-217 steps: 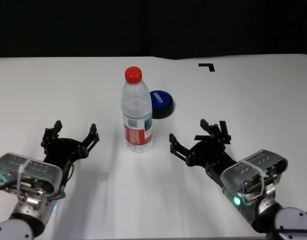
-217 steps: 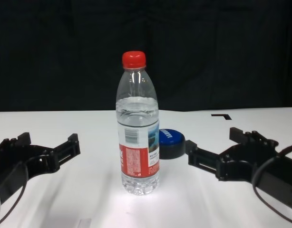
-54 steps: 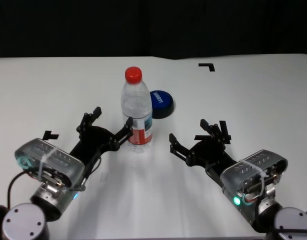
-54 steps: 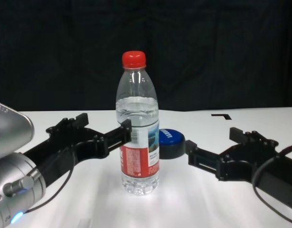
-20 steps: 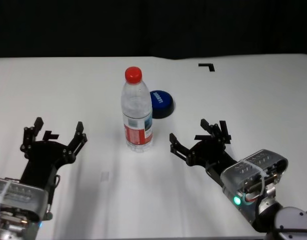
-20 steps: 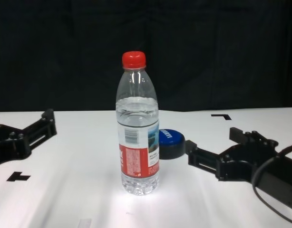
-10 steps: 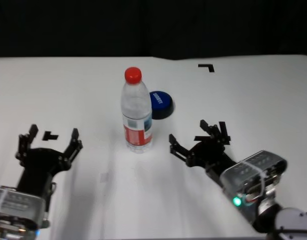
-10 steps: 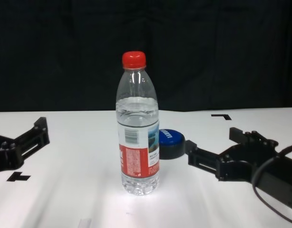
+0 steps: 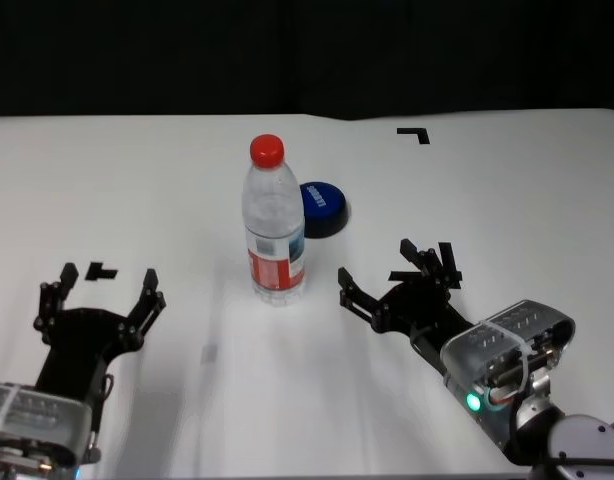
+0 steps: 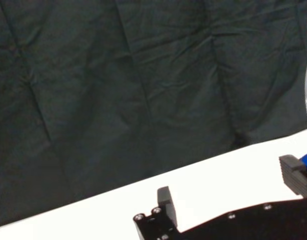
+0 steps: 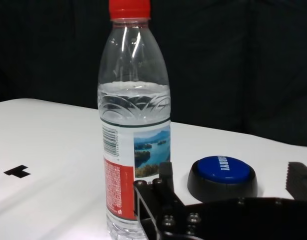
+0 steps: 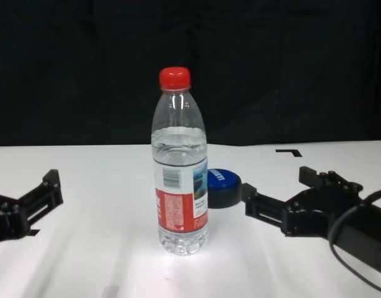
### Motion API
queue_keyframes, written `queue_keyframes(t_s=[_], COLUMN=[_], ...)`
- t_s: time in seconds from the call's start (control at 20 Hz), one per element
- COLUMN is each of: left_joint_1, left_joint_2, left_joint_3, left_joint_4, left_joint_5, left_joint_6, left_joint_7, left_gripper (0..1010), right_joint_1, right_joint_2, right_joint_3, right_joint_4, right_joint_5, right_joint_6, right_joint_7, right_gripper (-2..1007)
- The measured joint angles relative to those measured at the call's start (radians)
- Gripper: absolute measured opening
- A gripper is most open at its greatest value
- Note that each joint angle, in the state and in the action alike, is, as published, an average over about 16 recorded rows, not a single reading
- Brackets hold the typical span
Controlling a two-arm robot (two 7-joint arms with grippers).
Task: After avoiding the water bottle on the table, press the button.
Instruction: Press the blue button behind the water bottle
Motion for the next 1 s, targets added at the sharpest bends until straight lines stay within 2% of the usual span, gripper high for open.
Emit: queue_keyframes(t_s=[0.45,1.0], left_joint_1=[-0.005,-0.036], left_joint_2=[-0.008,0.001], left_joint_3=[-0.003,-0.008], left_joint_4=[0.019,0.032], left_joint_5=[-0.007,-0.021], left_joint_6=[-0.003,0.014], left_joint_7=[-0.003,-0.021], left_gripper=[1003,1003], right_joint_1=[0.000,0.000], right_joint_2=[0.000,0.000], right_joint_3=[0.000,0.000], right_joint_4=[0.000,0.000], right_joint_5=[0.000,0.000], right_joint_6=[0.000,0.000], right_joint_7=[0.000,0.000], right_gripper=[1003,1003])
